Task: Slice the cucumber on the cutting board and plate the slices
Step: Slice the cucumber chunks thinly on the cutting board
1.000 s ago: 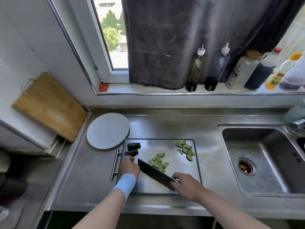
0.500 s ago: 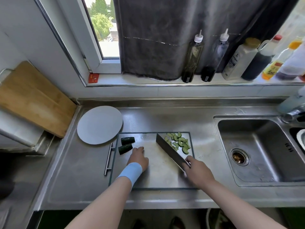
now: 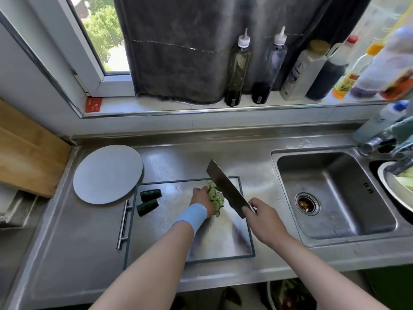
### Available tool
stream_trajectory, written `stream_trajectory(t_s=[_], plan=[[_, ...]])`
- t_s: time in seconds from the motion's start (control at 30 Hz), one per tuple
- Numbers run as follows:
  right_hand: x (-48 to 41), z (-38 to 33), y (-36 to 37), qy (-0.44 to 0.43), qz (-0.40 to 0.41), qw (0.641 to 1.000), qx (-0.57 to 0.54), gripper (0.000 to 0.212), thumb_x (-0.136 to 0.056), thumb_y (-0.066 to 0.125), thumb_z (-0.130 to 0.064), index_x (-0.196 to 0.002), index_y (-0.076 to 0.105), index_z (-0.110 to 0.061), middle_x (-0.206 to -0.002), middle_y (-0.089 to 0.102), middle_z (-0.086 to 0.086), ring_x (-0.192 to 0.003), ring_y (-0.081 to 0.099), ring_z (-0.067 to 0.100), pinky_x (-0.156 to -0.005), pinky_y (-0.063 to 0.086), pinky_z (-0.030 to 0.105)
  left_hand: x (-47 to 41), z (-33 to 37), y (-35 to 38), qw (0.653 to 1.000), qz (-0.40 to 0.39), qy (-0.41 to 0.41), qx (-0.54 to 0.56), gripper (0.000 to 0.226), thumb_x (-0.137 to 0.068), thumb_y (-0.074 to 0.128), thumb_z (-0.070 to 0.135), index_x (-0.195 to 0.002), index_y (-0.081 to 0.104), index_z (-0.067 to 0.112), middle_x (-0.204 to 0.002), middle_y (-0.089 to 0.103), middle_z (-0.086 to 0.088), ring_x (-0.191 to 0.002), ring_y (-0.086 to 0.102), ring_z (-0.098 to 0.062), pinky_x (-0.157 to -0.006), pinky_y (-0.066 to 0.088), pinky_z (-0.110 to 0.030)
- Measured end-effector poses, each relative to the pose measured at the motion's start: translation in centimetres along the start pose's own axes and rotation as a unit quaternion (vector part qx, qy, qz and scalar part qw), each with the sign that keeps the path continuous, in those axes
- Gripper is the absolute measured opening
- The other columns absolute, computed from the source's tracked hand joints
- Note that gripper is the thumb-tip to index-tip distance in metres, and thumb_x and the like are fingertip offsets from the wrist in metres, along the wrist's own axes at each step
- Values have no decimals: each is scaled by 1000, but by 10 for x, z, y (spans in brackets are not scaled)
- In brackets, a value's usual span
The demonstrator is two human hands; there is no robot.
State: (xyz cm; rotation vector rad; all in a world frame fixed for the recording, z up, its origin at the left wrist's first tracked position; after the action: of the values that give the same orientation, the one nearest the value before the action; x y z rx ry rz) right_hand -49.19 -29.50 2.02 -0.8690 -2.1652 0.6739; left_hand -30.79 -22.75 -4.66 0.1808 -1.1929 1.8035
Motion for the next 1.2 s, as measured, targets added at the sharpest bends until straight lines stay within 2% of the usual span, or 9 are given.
stream_trajectory(t_s=[0.13,0.3,0.43,0.6,0.73,0.9,1.0,1.1,1.2], plan=[[5,3,3,-9,-11,1000,6,13,-98,50,-34,-89,57,-26,-65,58,-4,-53,53,16,-50,36,28,2,-6,-9,997,58,4,55,42,-83,46,1,-123,52,12,-128,46,-12,-108,55,-32,-91,44,-29],[18,5,22,-35,-50,996,65,13,-95,49,-40,-86,51,-32,-66,59,-5,-59,56,15,-53,39,31,16,-59,-26,981,131,-86,112,48,-83,43,-3,-127,50,14,-127,54,-6,-113,54,-24,-90,40,-25],[22,7,36,-72,-80,985,138,11,-96,47,-43,-92,52,-34,-79,61,-8,-71,56,17,-54,36,29,28,-80,-27,986,116,-85,83,46,-85,41,-2,-126,50,16,-129,52,-5,-113,53,-23,-92,39,-27],[13,10,38,-72,-39,983,167,14,-100,42,-40,-98,49,-28,-89,68,1,-76,57,25,-59,38,33,39,-84,-23,991,124,-40,38,38,-90,43,5,-126,49,17,-126,50,-3,-110,54,-22,-90,40,-26],[5,2,37,-79,-24,982,170,17,-99,42,-37,-105,53,-26,-94,69,3,-82,59,26,-63,43,33,43,-102,-41,980,196,-37,-17,33,-91,50,16,-124,51,17,-127,46,-7,-115,48,-25,-94,43,-37],[9,-22,61,-107,-42,983,144,18,-99,43,-38,-109,55,-28,-92,69,1,-75,56,23,-61,42,32,51,-130,-73,951,298,-62,-62,38,-82,53,3,-120,52,13,-130,42,-8,-124,33,-28,-97,39,-39],[10,-37,80,-116,-52,983,136,20,-99,43,-37,-111,56,-27,-98,70,1,-78,58,23,-61,40,31,50,-146,-83,954,286,-72,-47,44,-81,50,0,-124,49,12,-136,41,-6,-126,35,-26,-101,38,-37],[10,-47,94,-111,-61,982,141,22,-100,42,-38,-113,56,-26,-101,70,2,-89,61,26,-65,41,32,46,-159,-88,962,256,-83,-38,43,-83,49,4,-124,51,17,-128,48,-5,-118,46,-27,-97,43,-38],[13,-48,102,-99,-64,982,146,24,-100,40,-39,-115,54,-27,-102,70,2,-94,61,26,-66,38,33,43,-165,-85,967,235,-64,-74,35,-85,54,12,-119,55,21,-125,48,-4,-117,44,-26,-94,43,-38]])
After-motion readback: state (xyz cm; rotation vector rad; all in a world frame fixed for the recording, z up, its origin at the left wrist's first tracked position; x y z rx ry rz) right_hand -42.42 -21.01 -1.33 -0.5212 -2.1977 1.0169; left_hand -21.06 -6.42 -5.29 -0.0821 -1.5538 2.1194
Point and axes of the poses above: each hand's wrist, its own x-axis away from the middle knuckle, its own y-axis out of the palm, z = x × y, the point moved 3 cm from there along -x, towards the middle knuckle
